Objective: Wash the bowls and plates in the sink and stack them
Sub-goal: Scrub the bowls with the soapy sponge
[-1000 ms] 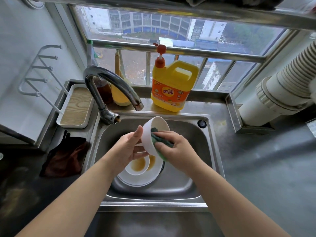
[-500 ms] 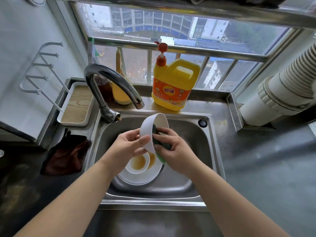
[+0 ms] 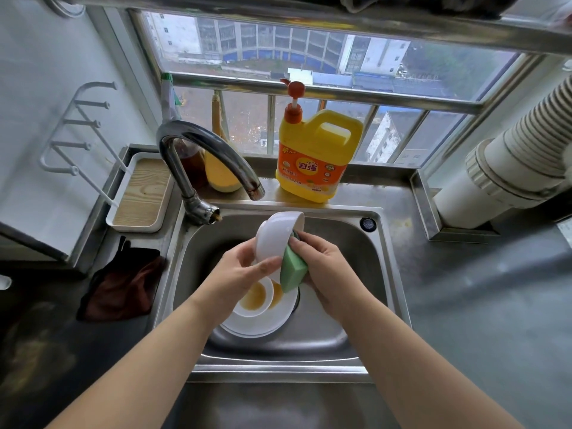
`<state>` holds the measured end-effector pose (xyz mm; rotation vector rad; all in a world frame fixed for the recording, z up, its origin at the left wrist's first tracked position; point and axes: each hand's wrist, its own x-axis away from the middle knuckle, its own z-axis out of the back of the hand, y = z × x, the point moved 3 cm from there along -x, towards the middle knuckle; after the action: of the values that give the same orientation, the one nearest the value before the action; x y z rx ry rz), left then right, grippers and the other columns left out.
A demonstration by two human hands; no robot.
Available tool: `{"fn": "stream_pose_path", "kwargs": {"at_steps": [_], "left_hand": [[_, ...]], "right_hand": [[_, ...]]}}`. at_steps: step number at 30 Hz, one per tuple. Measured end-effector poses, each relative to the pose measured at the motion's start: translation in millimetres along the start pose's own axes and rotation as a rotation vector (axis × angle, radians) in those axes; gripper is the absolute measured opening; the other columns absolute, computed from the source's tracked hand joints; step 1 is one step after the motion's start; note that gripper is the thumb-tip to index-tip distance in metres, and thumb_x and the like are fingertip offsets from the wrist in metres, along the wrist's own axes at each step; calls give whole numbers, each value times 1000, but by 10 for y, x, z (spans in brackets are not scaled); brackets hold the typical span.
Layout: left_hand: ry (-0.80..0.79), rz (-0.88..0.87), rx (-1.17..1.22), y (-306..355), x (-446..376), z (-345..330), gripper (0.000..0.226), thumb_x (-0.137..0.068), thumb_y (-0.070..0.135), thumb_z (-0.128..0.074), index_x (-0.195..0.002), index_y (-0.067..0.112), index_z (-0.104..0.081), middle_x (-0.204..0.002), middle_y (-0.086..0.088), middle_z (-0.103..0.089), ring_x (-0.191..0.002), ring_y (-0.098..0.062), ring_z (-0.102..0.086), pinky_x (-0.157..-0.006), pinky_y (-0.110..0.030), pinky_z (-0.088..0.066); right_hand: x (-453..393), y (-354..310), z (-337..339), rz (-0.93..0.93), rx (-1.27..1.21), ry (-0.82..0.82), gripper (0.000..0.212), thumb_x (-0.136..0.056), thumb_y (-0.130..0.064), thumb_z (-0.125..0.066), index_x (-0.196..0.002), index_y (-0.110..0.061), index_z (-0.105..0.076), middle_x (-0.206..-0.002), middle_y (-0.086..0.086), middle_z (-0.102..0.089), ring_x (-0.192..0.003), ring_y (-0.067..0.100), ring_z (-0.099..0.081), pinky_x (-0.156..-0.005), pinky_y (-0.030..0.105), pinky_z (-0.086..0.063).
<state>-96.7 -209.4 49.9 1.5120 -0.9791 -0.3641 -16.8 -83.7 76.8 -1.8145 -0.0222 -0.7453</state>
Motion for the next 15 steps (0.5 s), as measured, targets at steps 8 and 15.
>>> {"fn": "stream_pose_path", "kwargs": {"at_steps": [8, 15], "left_hand": [[-10, 54, 126, 182, -42, 64, 62, -57, 51, -85, -98, 6, -74, -98, -20, -71, -91, -27, -69, -81, -35, -57], [98, 291, -225, 304, -79, 51, 75, -62, 74, -54, -101, 11, -68, -89, -13, -75, -83, -26, -73, -79, -39, -59]], "right_hand": [[85, -75, -49, 244, 357, -116, 32, -89, -10, -63, -111, -32, -64, -134, -7, -49, -123, 14, -49, -105, 35, -43], [88, -71, -62, 266, 556, -76, 37, -83, -12, -68, -118, -26, -67, -131, -10, -51, -121, 7, -48, -106, 28, -41]]}}
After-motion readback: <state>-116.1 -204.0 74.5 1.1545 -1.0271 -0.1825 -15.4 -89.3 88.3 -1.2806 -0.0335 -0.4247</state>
